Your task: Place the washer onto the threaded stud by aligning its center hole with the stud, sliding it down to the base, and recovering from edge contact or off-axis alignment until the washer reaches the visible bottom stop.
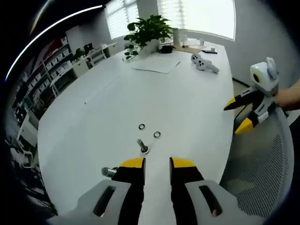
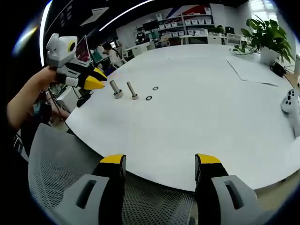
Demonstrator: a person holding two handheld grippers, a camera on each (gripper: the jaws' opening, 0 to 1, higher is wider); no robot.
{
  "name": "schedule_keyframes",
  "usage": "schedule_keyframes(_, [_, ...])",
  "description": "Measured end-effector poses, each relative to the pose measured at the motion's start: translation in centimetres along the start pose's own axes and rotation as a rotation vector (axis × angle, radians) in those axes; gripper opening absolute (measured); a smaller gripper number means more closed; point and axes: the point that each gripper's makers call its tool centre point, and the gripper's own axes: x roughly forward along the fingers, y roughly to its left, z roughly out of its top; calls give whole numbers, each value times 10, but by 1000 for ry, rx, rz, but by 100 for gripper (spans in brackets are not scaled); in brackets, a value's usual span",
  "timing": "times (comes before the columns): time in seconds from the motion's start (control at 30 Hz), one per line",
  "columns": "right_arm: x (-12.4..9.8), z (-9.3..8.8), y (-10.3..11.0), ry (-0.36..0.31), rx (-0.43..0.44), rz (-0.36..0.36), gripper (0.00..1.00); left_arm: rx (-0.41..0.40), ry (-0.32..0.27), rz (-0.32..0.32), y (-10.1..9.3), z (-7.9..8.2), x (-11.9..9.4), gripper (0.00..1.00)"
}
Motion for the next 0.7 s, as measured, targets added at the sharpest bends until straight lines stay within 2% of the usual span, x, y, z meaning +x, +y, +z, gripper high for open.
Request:
schedule_keyframes(0.1, [-1, 3, -3, -15, -5, -20, 62, 2, 1, -5, -4, -8, -3, 19])
schedule_keyframes(0.2, [-2, 1, -6, -22, 38, -29, 62, -6, 5, -16, -8, -16, -4, 19])
schedule_keyframes(0.3, [-2, 2, -8, -28, 39, -42, 62, -25, -12, -42, -19, -23, -7, 20])
schedule_keyframes(0.43, [-2, 2, -9, -26, 53, -47, 62, -25, 8, -57, -28, -36, -10, 20])
schedule_keyframes(0.57, [-3, 0, -10, -19, 65, -52, 62, -8, 14, -71, -31, -39, -10, 20])
schedule_keyframes(0.7, [-3, -1, -10, -18, 82, -56, 62, 24, 1, -82, -32, -29, -7, 20])
